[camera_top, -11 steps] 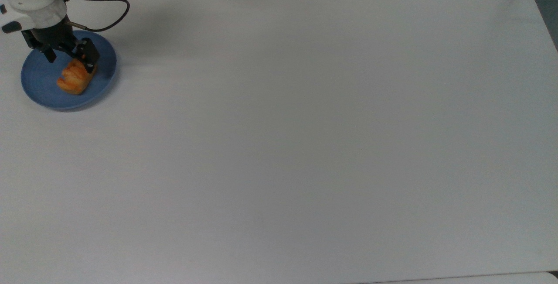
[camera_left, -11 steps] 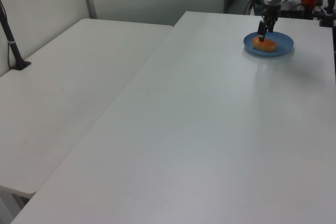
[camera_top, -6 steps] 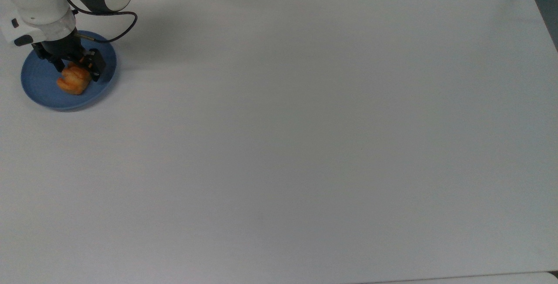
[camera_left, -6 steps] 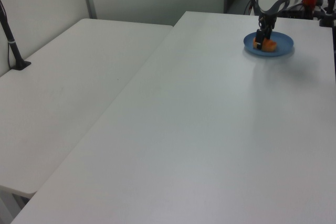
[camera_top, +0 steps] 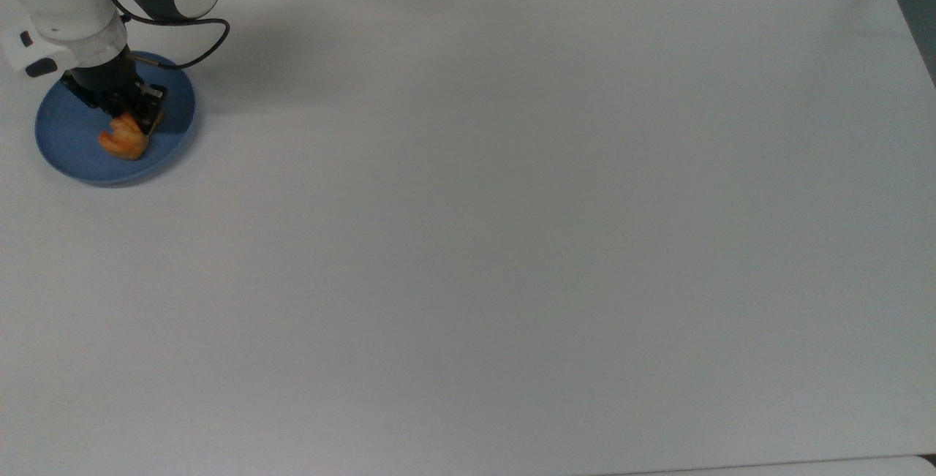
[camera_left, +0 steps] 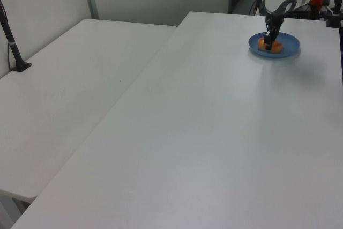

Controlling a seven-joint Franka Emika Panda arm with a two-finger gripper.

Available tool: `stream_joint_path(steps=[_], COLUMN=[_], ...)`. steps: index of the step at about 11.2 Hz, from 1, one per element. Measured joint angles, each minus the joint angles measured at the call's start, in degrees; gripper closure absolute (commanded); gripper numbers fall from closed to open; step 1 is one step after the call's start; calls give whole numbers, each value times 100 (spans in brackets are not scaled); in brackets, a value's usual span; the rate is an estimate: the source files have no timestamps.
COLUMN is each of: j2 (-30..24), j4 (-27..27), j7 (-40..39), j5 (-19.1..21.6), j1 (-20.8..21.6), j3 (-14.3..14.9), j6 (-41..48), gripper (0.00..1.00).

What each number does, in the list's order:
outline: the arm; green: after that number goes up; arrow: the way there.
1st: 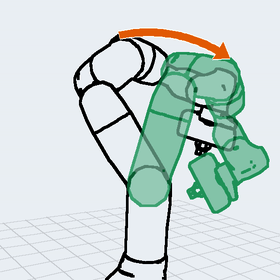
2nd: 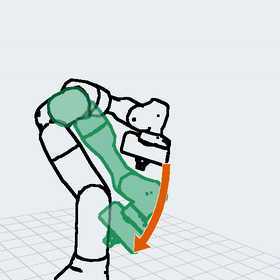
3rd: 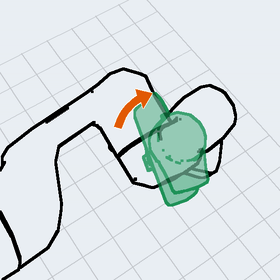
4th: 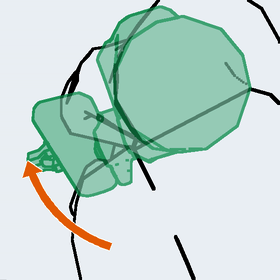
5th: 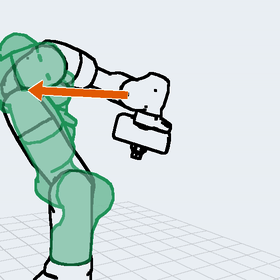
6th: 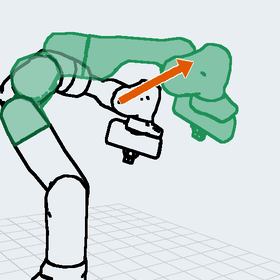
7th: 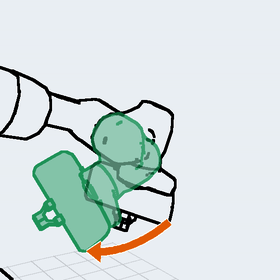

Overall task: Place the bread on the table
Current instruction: 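Lower the gripper and close it on the bread roll, then lift the bread roll off the plate and carry it away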

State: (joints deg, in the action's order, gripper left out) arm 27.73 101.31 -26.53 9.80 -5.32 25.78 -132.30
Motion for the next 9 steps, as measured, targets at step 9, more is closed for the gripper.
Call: stream_joint_path(steps=[9], j2=[-626], j4=[-254], j7=[-722], j5=[0], j1=[-294], j3=[46], j6=[695], gripper=[97])
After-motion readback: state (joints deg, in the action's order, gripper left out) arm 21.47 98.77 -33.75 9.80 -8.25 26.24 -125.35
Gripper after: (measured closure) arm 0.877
